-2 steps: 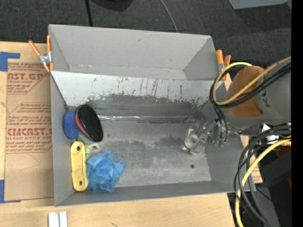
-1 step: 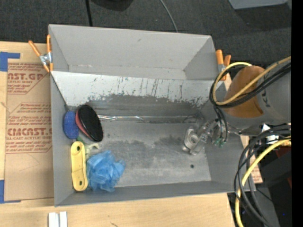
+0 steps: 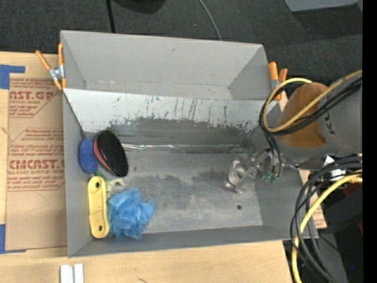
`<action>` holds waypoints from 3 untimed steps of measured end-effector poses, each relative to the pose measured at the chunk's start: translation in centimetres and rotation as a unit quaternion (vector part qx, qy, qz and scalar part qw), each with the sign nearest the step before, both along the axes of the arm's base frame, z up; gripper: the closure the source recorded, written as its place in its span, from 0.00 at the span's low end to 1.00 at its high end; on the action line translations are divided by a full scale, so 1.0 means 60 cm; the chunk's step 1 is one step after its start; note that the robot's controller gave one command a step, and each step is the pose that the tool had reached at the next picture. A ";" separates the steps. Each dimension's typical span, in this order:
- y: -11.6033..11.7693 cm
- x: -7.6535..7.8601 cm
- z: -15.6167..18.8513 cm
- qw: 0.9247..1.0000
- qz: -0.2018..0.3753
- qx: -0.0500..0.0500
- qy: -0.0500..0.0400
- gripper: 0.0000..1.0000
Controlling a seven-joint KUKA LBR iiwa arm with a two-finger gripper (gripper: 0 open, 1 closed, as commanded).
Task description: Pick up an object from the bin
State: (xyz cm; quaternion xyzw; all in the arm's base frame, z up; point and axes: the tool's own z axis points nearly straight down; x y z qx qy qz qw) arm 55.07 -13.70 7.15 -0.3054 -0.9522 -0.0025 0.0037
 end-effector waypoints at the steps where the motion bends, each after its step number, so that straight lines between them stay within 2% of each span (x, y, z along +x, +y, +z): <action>1: 0.008 -0.007 0.000 1.000 -0.017 0.000 -0.001 1.00; 2: 0.018 -0.006 0.004 0.999 -0.034 -0.001 -0.001 1.00; 3: 0.022 -0.022 0.009 0.999 -0.047 0.000 0.000 1.00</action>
Offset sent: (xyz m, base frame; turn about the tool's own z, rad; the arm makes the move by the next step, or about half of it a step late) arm -0.0038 0.0128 0.0033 0.0775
